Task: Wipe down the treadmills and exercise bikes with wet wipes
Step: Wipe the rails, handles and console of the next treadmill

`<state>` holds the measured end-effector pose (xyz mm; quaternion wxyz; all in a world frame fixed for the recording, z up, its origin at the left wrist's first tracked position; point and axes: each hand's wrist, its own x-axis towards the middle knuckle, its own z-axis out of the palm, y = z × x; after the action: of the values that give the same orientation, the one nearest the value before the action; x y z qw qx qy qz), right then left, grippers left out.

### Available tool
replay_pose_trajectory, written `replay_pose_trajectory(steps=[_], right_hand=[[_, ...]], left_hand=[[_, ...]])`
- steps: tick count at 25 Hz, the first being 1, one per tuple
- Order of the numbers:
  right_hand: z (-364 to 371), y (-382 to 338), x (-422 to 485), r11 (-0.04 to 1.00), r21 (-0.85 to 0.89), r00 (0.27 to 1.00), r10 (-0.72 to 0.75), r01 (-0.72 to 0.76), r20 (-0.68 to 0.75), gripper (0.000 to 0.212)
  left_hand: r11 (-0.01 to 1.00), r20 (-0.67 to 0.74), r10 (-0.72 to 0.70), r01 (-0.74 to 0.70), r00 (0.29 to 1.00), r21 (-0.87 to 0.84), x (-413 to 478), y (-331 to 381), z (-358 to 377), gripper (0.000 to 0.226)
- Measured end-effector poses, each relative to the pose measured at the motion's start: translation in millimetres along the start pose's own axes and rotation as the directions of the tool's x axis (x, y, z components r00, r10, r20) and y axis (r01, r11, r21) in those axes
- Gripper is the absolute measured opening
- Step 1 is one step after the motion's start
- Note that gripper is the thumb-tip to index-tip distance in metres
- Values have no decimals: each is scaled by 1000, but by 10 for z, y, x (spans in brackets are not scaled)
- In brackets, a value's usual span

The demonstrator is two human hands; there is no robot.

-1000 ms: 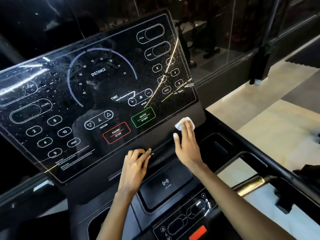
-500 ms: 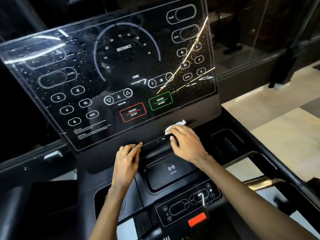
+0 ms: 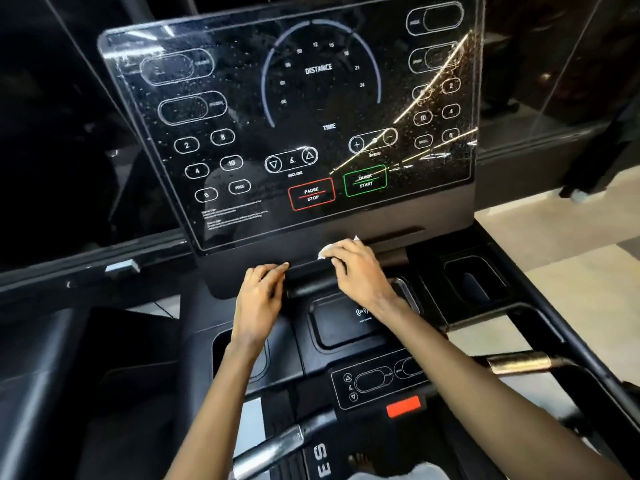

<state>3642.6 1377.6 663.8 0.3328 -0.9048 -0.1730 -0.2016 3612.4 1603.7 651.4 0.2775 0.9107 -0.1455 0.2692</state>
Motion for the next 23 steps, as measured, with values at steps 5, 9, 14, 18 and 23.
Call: replay_pose_trajectory(steps=[5,9,14,18,23], right_hand=[[239,-476,163,996,42,974,-90,83,208,44],[194,-600,280,988,139,957,-110,74,270,47],[-83,-328,27,950,224,956,253,-217,-149,32],[43,-183,-349,850,323,774,518,-416,-363,20],[320,-234,-311,800,345,747,590,-491,-307,12]], left_hand=[[988,-77,-150,147,986,-34,-147,-135,-132,25],[970,-168,-233,241,958,32,-238,-263,-316,35],[859,-149,-506,512,850,6,-296,-445,-420,87],[848,-18,-514,504,858,-164,-321,-422,-385,85],[829,-7,-532,520,846,-204,-320,-388,-456,85]])
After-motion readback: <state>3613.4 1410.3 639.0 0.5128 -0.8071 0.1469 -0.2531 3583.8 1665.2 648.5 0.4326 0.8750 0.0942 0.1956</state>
